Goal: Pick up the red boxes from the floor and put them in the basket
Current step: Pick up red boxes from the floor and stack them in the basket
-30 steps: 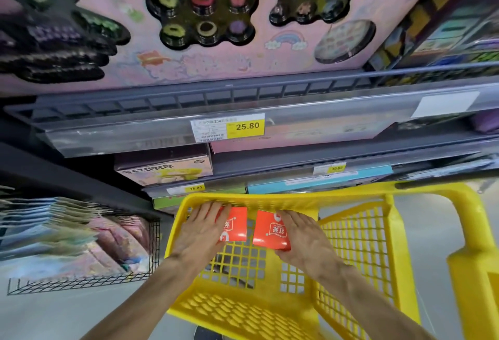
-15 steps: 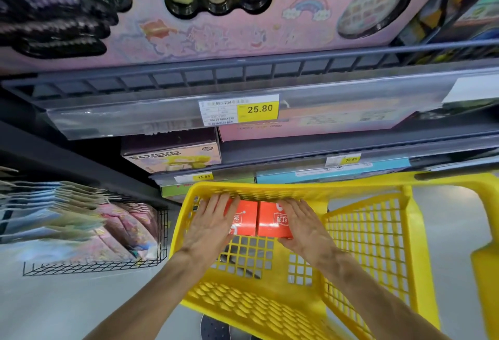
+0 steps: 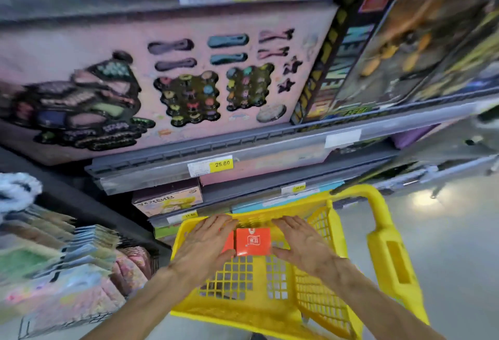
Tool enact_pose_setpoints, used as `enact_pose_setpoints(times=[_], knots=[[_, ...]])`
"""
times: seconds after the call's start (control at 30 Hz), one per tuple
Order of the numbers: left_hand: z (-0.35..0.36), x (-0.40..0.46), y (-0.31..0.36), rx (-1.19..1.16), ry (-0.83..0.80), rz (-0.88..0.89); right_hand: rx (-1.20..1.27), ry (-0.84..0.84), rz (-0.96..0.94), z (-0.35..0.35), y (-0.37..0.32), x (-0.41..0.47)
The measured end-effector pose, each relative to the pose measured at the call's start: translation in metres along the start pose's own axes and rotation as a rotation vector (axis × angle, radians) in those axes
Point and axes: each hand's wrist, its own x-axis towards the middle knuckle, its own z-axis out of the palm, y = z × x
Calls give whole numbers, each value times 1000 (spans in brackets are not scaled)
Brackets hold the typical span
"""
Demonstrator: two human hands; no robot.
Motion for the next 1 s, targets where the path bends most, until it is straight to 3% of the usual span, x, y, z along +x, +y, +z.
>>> enact_pose_setpoints(times=[0.27, 0.47, 0.7, 1.0], knots=[[-168, 35, 143, 65, 131, 417, -8, 267, 118, -197, -10, -171], [-243, 79, 302, 99, 165, 720, -79, 437, 346, -292, 45, -322], [-267, 157, 505, 113, 238, 953, -125, 566, 577, -348, 142, -501], [-250, 255, 766, 96, 253, 1052, -102, 658, 795, -382, 301, -694]])
